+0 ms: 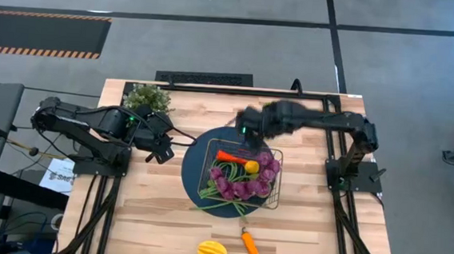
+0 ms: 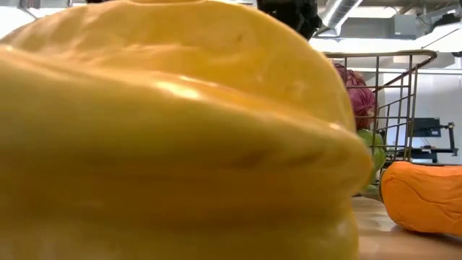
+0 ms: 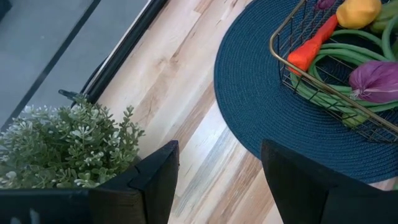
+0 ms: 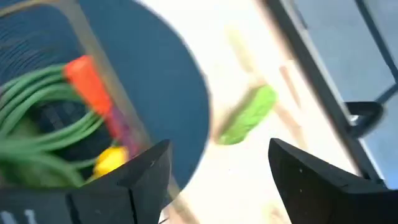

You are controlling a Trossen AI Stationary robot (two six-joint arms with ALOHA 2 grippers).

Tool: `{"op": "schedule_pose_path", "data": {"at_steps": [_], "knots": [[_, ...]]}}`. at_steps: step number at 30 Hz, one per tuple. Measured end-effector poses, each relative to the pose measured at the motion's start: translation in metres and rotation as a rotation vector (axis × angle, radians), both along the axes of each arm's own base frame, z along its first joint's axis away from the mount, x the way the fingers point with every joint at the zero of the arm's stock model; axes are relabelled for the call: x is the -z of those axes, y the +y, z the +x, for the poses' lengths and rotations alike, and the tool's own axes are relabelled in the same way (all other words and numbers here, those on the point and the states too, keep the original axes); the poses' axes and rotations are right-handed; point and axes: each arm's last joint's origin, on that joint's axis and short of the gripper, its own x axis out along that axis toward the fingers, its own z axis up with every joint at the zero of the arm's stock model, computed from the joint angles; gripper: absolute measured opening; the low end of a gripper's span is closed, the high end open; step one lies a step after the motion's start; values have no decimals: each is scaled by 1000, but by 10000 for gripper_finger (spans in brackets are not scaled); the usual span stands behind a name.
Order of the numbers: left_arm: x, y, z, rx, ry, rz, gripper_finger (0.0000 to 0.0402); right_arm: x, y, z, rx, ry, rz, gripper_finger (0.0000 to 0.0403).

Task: Build produce basket
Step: Put the green cucumber into the gold wire basket

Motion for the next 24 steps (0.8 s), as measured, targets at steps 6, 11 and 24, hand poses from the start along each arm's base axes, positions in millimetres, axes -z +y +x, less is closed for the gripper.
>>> {"op": "schedule_pose_path", "data": {"at_steps": [6, 11, 24], "knots": [[0, 0, 0, 5, 3, 2, 215, -9, -56, -11, 134, -21, 57, 281], [0, 0, 0, 10, 5, 3, 215, 11, -83, -14, 184, -1, 102, 281], [0, 0, 0, 45, 26, 19, 215, 84, -114, -24, 310, 48, 209, 281]]}}
